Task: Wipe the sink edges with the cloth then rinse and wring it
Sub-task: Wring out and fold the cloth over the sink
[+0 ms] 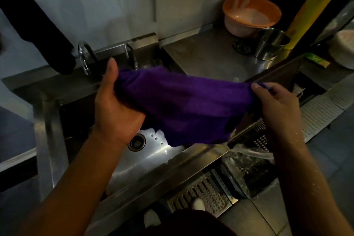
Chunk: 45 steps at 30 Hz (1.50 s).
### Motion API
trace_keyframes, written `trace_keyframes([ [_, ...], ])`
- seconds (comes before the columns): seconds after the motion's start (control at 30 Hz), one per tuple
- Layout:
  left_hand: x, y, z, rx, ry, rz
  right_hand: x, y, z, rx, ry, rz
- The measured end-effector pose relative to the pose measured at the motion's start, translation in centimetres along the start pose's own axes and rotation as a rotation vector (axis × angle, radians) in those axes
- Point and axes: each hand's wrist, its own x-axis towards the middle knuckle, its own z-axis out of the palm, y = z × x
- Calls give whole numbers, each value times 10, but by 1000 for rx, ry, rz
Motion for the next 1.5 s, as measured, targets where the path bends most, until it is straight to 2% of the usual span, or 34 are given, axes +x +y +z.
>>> trace_keyframes([
  [0.13, 4, -7, 1, 63, -55, -13, 5, -7, 8, 153, -45, 40],
  [0.3, 11, 10, -3, 111, -153, 44, 14, -7, 16, -11, -62, -93],
  [0.37, 16, 23, 2, 255, -214, 81, 19, -1, 17, -65, -34, -119],
  [0.43, 21, 32, 7, 493, -185, 100, 24, 5, 16, -33, 4, -83],
  [0.53, 29, 43, 7, 762, -162, 24, 28, 11, 15, -31, 61, -98],
  [0.63, 35, 51, 5, 863, -156, -60, 30, 12, 14, -126, 156, -206],
  [0.73, 44, 57, 6, 934, 15, -90, 32, 9, 14, -207, 156, -284],
  [0.8, 50, 56, 5, 1084, 92, -104, 32, 7, 16, -310, 23, -368],
  [0.9, 56, 47, 2, 1392, 124, -106, 28, 3, 15, -432, -333, -380],
  [1.03, 63, 44, -7, 1572, 131, -98, 25, 1, 22, -635, -773, -297],
  [1.13, 65, 45, -5, 1647, 54, -96, 20, 10, 30, -595, -932, -280],
  [1.23, 64, 50, -5, 1690, 7, -111, 16, 13, 31, -395, -863, -280],
  [1.33, 69, 54, -14, 1838, 51, -107, 14, 10, 32, -273, -711, -268],
  [1.43, 70, 53, -24, 1990, 142, -18, 11, 5, 34, -379, -552, -373],
  [1.5, 70, 55, -27, 1968, 29, 40, 8, 0, 35, -492, -498, -511],
])
